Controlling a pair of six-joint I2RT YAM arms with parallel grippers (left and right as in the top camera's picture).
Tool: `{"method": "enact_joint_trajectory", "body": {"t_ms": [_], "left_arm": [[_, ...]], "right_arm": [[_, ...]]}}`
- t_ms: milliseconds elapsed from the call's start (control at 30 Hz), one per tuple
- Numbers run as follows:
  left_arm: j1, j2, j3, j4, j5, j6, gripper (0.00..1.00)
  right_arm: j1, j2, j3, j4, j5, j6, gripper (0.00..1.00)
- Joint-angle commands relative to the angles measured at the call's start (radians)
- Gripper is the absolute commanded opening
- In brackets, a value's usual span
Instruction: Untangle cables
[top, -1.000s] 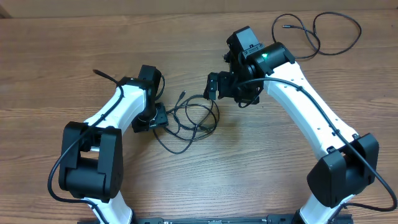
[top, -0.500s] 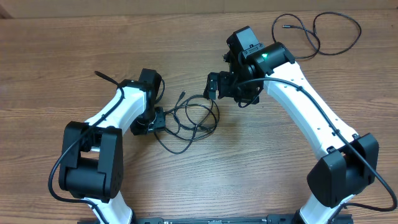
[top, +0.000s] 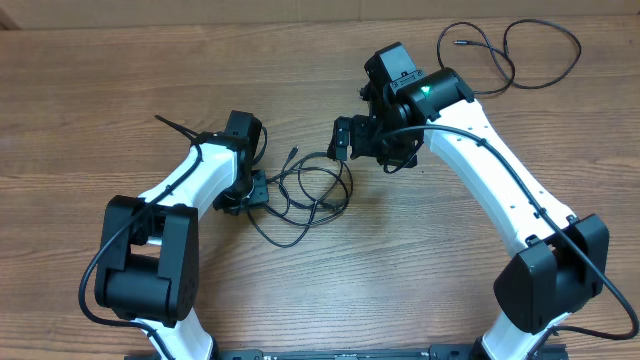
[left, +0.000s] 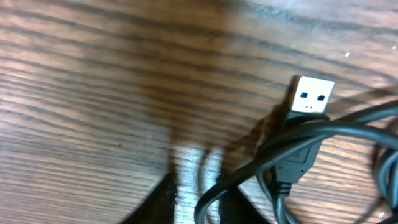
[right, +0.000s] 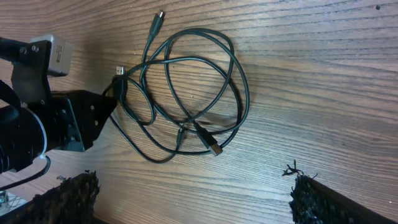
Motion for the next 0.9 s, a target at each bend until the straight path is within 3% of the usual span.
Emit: {"method": "enact_joint_trajectory", "body": {"t_ms": [0,200,500,867], "left_arm": [[0.008,0.013,-0.025,0.011,-0.040,0.003,0.17],[0.008,0.013,-0.025,0.009,0.005,0.004,0.04],[0.008,0.012,0.059,-0.098,0.030,0.004,0.04],[0.008,-0.029,0.395,-0.392,0.194,0.079,0.04]], "right_arm": [[-0.001,-0.014,-0.004,0.000,-0.001,0.007,1.00],[-0.001,-0.014,-0.004,0.000,-0.001,0.007,1.00],[-0.001,-0.014,-0.004,0.001,-0.001,0.007,1.00],[-0.001,-0.013,-0.005,0.038,0.020,0.008,1.00]]}}
